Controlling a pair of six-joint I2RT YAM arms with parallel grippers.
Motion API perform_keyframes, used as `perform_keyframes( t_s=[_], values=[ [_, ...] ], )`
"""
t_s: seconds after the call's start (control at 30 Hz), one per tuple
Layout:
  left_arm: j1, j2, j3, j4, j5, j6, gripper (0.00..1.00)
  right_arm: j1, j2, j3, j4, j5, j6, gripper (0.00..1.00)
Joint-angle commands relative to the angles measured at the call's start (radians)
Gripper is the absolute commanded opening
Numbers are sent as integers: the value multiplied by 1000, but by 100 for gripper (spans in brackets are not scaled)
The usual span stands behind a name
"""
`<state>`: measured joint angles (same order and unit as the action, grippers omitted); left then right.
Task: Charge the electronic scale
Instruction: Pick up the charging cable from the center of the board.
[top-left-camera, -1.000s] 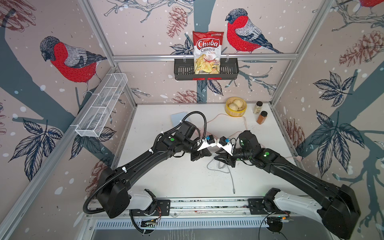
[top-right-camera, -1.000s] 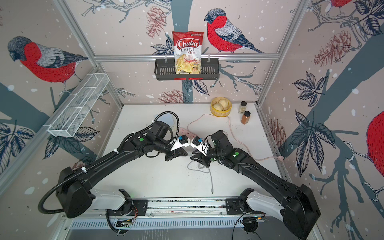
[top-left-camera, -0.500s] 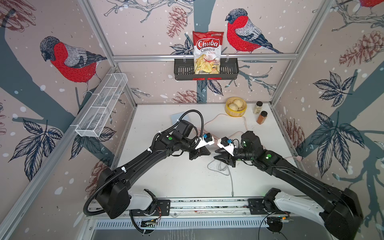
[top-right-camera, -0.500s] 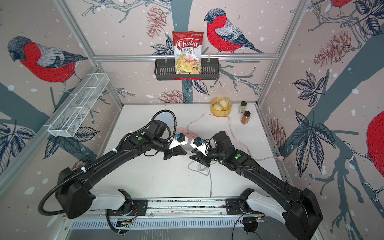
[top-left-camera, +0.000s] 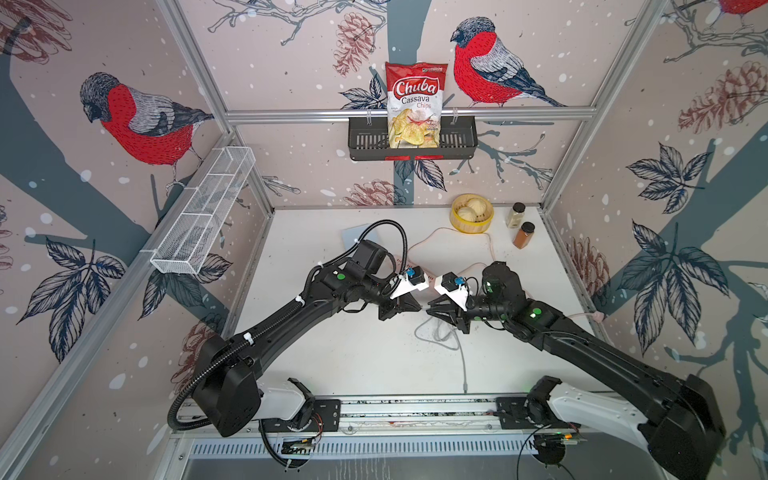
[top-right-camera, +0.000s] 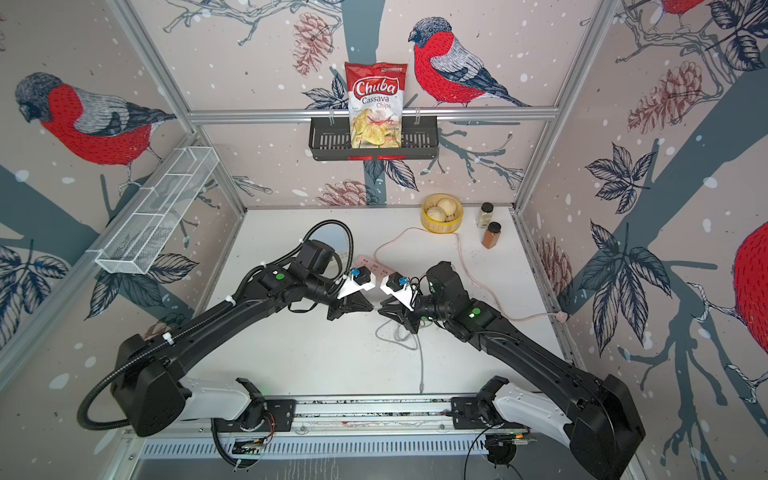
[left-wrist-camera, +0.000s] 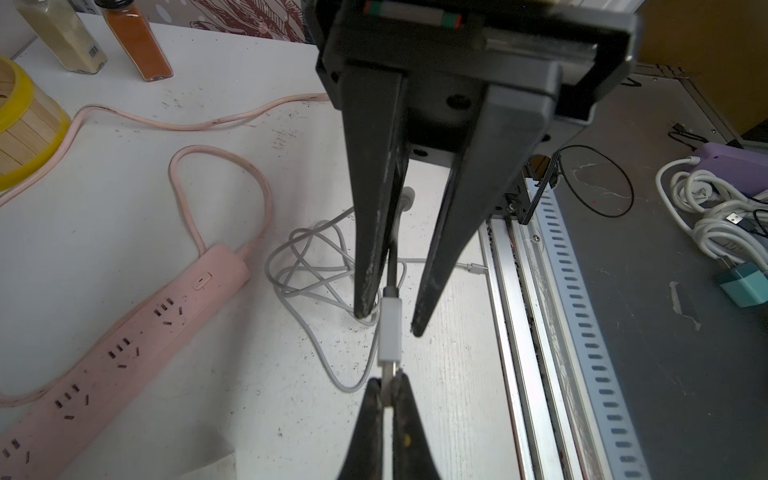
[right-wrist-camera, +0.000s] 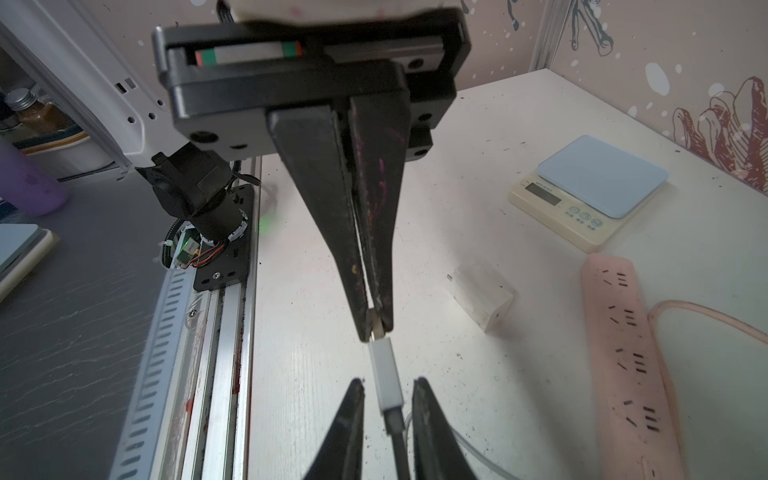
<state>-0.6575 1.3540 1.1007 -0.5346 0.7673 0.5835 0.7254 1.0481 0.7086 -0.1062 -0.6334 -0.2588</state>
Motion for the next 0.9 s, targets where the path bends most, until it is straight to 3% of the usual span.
perform_keyframes(
  t_s=[0.0,0.07,0.23,0.4,0.43,0.5,0.6,0.63,0.67,0.77,0.87],
  values=[
    [1,-10,7,-5,33,19,0,2,4,3,15,-23,-5,27],
    [1,-12,8,-5,33,19,0,0,4,3,13,-23,-7,26],
    [2,-12,8,-5,35,18,0,-1,-6,3,14,-22,-9,10],
    [1,-20,4,10,4,7,0,-4,-16,1,13,-29,-8,1],
    [2,-27,-2,23,-14,-3,7,-6,-19,-1,13,-28,-9,0],
    [2,-53,-21,66,-65,-31,31,-13,-25,-6,10,-24,-7,0],
    [4,-135,-90,189,-177,-90,72,-36,-34,-23,-11,18,-13,0],
    [5,-169,-132,247,-250,-124,93,-48,-37,-33,-20,34,-17,0],
    [8,-203,-180,317,-321,-169,97,-55,-39,-44,-22,50,-20,0],
    [17,-253,-322,481,-503,-269,97,-60,-38,-68,-16,114,-15,0],
    [25,-206,-404,521,-576,-257,97,-52,-20,-70,1,157,-6,0]
  ],
)
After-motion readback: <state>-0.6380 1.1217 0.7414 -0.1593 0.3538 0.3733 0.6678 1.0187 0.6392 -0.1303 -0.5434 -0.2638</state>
